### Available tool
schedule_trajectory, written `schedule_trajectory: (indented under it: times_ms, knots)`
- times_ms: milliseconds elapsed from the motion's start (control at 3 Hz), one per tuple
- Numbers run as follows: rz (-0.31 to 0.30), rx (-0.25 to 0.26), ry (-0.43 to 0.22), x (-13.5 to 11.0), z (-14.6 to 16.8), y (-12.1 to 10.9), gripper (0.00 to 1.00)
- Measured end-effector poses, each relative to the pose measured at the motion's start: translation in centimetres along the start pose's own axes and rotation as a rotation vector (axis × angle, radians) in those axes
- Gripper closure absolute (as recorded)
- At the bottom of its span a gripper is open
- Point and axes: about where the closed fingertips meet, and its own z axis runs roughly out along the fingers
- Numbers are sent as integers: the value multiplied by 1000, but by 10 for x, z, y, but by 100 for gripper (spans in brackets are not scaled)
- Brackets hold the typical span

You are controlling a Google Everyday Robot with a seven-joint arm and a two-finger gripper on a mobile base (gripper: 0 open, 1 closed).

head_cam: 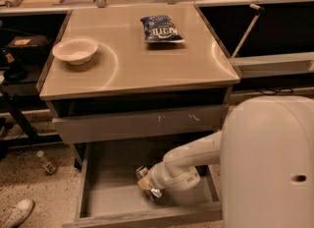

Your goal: Place redbull can into middle drawer

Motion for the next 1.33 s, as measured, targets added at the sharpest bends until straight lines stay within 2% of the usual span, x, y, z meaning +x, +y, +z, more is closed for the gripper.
schedule_trajectory:
  times_ms: [333,667,1000,1333]
  knots:
    - [-14,-7,40,3,17,5,100]
    - [8,-11,54,8,33,8,100]
    - [9,-13,56,10,34,9,81]
    - [9,-13,56,10,34,9,58]
